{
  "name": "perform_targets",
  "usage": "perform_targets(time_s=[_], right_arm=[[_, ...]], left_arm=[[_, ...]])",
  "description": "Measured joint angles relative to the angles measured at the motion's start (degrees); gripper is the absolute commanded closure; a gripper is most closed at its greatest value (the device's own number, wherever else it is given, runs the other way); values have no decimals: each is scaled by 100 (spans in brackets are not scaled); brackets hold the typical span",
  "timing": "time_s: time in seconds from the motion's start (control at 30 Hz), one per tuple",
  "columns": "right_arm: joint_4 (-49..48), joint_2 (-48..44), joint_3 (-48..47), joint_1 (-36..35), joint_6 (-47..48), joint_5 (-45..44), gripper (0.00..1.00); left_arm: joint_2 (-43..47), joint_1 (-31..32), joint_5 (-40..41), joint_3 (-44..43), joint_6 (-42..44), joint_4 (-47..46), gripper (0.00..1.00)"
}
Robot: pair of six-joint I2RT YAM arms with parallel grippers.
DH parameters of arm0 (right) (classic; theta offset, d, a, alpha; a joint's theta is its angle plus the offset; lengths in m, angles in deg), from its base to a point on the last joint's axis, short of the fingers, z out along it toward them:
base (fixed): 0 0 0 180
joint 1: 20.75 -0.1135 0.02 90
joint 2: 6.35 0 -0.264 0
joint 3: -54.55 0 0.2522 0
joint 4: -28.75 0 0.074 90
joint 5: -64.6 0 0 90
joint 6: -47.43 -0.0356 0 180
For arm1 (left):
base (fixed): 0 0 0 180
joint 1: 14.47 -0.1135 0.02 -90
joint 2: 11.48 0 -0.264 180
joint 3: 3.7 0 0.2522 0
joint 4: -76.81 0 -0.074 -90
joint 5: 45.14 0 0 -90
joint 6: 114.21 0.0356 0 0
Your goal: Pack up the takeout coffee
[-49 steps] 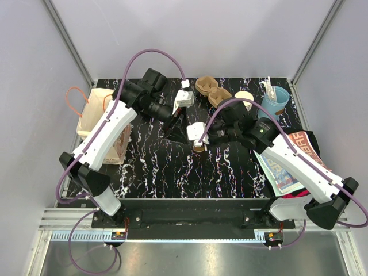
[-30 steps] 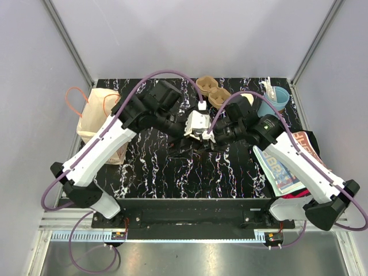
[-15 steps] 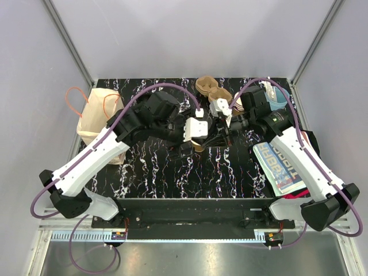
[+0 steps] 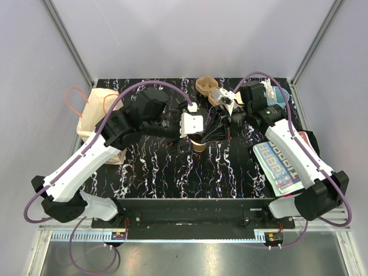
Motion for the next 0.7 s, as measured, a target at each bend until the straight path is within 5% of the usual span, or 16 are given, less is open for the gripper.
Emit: perform_targets(time_s=[0.47, 0.7], right_arm=[[-431, 109, 175, 24, -748, 350, 94], [-564, 98, 286, 39, -916, 348, 96]], left_arm=[[-640, 588, 245, -538, 223, 105, 20], [-754, 643, 481, -684, 382, 341, 17]])
